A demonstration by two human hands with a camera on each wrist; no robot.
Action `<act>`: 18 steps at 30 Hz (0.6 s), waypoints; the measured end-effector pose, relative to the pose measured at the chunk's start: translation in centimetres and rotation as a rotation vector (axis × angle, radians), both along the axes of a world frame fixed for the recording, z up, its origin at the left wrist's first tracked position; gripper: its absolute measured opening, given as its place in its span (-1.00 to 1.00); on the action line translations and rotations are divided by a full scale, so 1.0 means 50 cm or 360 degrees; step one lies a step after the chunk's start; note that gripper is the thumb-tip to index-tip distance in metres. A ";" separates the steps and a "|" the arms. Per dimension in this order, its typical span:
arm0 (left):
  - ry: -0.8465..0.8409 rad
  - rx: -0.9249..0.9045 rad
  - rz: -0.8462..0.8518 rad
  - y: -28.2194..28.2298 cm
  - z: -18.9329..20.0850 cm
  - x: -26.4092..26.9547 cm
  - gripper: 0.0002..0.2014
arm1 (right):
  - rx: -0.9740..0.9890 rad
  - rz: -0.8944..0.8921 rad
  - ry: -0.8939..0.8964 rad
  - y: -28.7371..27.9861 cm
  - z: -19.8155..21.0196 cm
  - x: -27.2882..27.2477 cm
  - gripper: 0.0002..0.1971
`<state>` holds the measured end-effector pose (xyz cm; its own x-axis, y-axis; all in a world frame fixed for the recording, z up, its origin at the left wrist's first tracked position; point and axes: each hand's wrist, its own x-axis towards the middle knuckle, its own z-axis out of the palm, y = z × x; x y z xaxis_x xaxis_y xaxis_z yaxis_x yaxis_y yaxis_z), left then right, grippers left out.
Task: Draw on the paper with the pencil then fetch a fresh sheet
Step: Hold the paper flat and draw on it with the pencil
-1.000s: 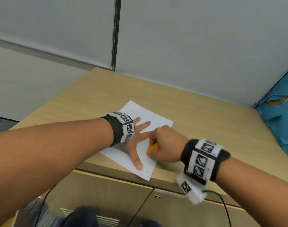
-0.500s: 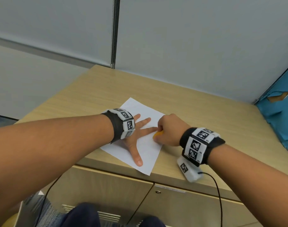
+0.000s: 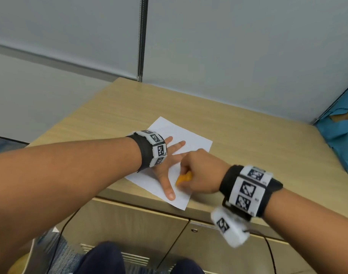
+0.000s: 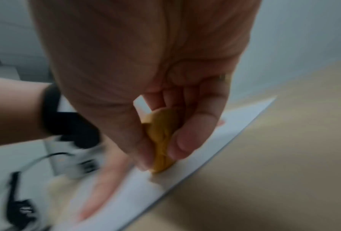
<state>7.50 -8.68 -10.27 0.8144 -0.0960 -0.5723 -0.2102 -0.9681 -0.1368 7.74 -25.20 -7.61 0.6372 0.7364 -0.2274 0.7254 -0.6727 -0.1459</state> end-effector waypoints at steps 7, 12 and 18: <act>-0.0006 -0.0010 0.0127 -0.019 0.020 -0.015 0.53 | -0.0054 -0.0194 -0.0163 0.007 0.002 0.067 -0.80; 0.0040 0.0058 0.0065 -0.042 0.059 -0.059 0.26 | -0.0006 -0.0190 -0.0142 -0.010 0.001 0.084 -0.83; -0.0125 0.0098 -0.0315 -0.032 0.069 -0.063 0.31 | 0.0065 -0.0152 -0.0117 -0.008 0.002 0.092 -0.82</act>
<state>4.37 -10.29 -6.82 0.8256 -0.2250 -0.5174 -0.3814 -0.8984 -0.2179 12.36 -25.62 -7.50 0.7188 0.6791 -0.1488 0.6679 -0.7340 -0.1233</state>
